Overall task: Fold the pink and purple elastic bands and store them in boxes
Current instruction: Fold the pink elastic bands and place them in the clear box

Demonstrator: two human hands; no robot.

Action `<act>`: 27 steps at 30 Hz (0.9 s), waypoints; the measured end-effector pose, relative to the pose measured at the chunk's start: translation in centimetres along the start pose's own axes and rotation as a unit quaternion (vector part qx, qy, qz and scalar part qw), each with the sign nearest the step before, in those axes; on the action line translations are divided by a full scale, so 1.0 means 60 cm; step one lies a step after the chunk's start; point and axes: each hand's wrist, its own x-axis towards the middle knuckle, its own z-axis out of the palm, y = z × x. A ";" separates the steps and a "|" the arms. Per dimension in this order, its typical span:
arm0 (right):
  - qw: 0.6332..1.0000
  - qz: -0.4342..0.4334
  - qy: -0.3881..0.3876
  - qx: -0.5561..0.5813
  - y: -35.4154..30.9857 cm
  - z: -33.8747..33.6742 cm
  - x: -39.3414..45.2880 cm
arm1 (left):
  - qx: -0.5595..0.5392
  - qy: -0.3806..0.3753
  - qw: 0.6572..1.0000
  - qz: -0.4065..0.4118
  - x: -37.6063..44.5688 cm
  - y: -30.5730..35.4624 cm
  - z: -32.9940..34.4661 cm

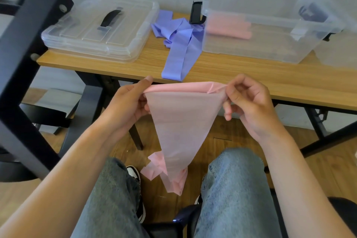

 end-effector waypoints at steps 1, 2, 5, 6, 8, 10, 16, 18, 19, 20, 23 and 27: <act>1.000 0.009 -0.004 0.007 0.001 0.003 -0.001 | -0.010 -0.006 1.000 -0.014 0.001 -0.001 0.002; 1.000 0.011 -0.011 -0.004 0.003 0.006 -0.001 | -0.024 -0.005 0.999 -0.028 0.001 -0.002 0.005; 0.996 -0.013 -0.029 -0.085 0.006 0.013 -0.001 | -0.069 0.005 0.996 -0.061 0.003 -0.005 0.012; 0.993 -0.031 -0.030 -0.111 0.006 0.014 0.000 | -0.082 0.004 0.994 -0.068 0.004 -0.005 0.012; 0.985 -0.071 -0.023 -0.158 0.004 0.014 0.000 | -0.092 0.001 0.992 -0.080 0.006 -0.006 0.008; 0.977 -0.094 -0.011 -0.192 0.006 0.013 -0.002 | -0.100 0.002 0.991 -0.092 0.006 -0.006 0.004; 0.940 -0.167 0.014 -0.296 0.007 0.020 -0.009 | -0.108 0.021 0.988 -0.111 0.006 -0.007 0.003; 0.921 -0.203 0.005 -0.332 0.007 0.018 -0.009 | -0.103 0.022 0.988 -0.109 0.005 -0.009 0.006; 0.911 -0.223 0.001 -0.348 0.008 0.017 -0.008 | -0.100 0.025 0.989 -0.109 0.004 -0.009 0.007; 0.901 -0.241 0.000 -0.361 0.009 0.016 -0.007 | -0.094 0.027 0.989 -0.111 0.004 -0.010 0.008; 0.890 -0.268 0.012 -0.369 0.011 0.015 -0.006 | -0.079 0.025 0.990 -0.117 0.005 -0.012 0.006; 0.953 -0.191 0.073 -0.224 0.010 0.017 -0.005 | -0.062 0.005 0.991 -0.115 0.002 -0.012 0.003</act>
